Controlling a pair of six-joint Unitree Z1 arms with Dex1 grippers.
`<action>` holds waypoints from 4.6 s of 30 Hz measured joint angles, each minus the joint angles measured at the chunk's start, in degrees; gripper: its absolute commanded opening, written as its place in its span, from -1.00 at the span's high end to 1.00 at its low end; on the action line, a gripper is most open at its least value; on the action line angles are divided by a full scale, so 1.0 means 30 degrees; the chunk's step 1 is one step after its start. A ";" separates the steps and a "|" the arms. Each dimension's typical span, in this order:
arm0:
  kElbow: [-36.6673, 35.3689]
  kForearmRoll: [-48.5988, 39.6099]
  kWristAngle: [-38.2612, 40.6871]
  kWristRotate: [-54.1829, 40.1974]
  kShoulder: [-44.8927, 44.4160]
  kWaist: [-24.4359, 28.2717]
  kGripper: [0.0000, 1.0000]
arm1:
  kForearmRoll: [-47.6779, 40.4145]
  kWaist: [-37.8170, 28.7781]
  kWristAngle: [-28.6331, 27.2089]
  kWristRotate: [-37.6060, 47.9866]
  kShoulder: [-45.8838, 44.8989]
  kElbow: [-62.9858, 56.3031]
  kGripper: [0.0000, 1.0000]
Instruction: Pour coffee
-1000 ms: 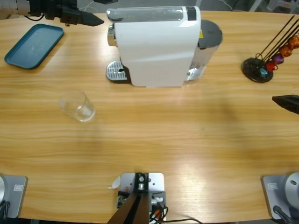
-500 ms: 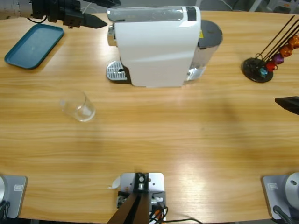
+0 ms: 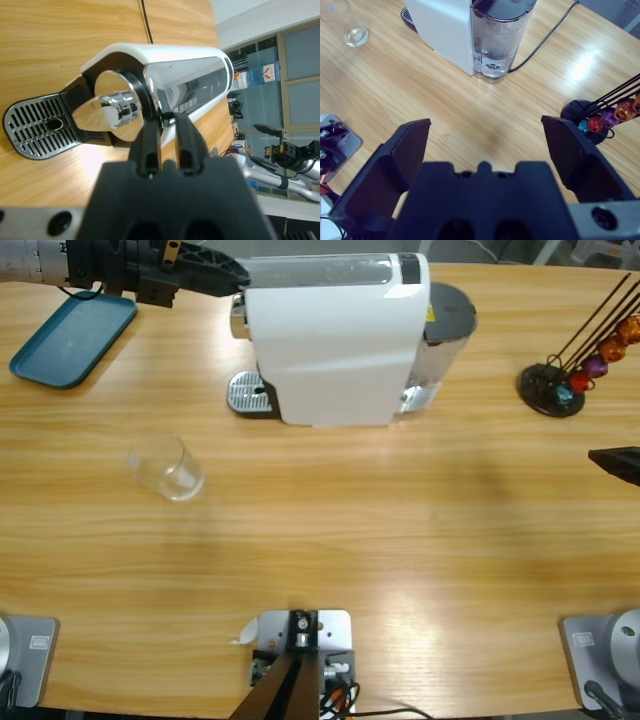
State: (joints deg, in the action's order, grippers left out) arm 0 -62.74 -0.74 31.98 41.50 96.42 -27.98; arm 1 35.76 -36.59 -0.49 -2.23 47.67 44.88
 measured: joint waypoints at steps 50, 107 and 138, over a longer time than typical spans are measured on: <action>-0.2727 0.1083 0.0515 -0.1366 -0.0936 -0.0861 -0.97 | 0.0000 -0.0001 -0.0329 0.0031 0.0000 0.0000 -1.00; 0.3102 -0.9855 -0.7448 -1.7159 -1.1299 -0.3510 -0.97 | -1.7809 0.7758 -0.6422 0.4332 0.8501 -0.6920 -0.02; 0.3396 -0.9855 -0.7448 -1.6952 -1.1299 -0.3510 -0.97 | -1.8698 0.8459 -0.6422 0.3757 0.9654 -0.6940 0.48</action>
State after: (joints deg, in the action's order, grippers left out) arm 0 -52.55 -30.30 9.63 -9.36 62.52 -38.51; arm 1 -20.33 -11.22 -19.75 9.04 76.63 24.06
